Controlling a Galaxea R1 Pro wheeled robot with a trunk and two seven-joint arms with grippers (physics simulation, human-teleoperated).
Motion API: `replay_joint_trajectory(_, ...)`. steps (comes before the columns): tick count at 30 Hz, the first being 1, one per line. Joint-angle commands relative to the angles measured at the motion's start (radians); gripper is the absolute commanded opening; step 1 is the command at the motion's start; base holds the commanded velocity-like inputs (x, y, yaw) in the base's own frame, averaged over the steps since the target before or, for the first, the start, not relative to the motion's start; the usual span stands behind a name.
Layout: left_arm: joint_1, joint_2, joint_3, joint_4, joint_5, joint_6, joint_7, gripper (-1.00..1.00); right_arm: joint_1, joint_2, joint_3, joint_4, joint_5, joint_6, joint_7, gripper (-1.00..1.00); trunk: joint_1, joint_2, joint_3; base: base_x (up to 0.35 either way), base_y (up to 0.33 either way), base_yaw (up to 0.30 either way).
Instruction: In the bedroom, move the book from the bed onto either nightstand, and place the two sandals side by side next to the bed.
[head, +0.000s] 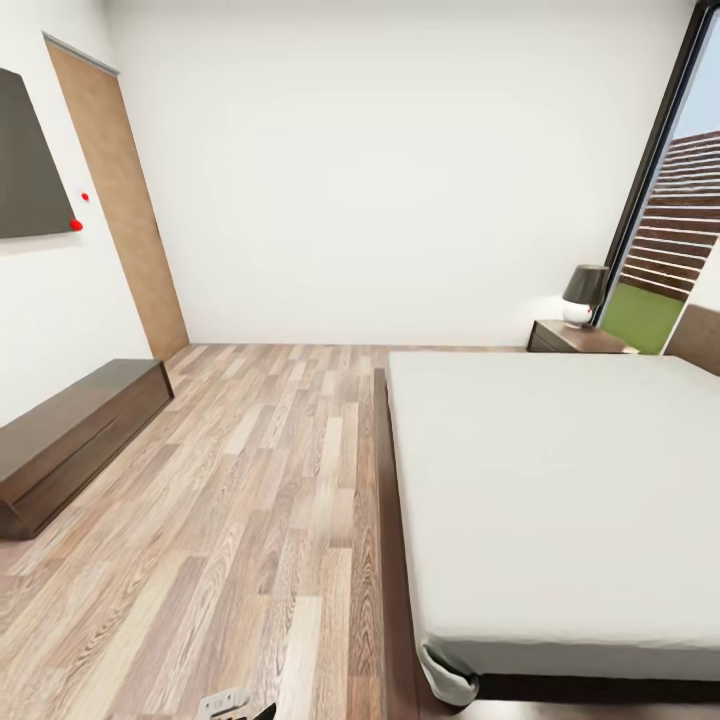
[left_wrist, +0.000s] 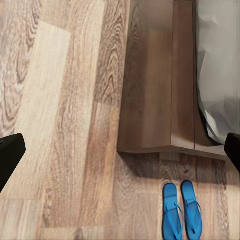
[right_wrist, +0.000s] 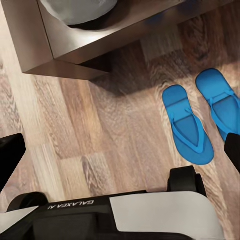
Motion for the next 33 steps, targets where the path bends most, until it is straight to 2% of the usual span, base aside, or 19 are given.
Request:
replay_joint_trajectory(1,-0.001,0.000,-0.002,0.002,0.010,0.000,-0.006,1.00,-0.002,0.000,-0.005,0.004,-0.004,-0.001,0.005,1.00,-0.004,0.007,0.002,0.000,0.000,0.000)
replay_joint_trajectory(6,-0.001,0.000,-0.002,0.002,0.010,0.000,-0.006,1.00,-0.001,0.000,-0.005,0.004,-0.004,-0.001,0.005,1.00,-0.023,0.042,0.018,0.000,0.000,-0.001)
replay_joint_trajectory(15,-0.001,0.000,-0.002,0.002,0.010,0.000,-0.007,1.00,-0.001,0.000,-0.005,0.002,-0.005,-0.001,0.005,1.00,-0.023,0.042,0.019,0.000,0.000,-0.101)
replay_joint_trajectory(33,-0.001,0.002,-0.002,0.002,0.010,0.000,-0.010,1.00,-0.001,0.000,-0.005,0.002,-0.005,-0.001,0.005,1.00,-0.023,0.042,0.027,0.000,0.000,-0.222)
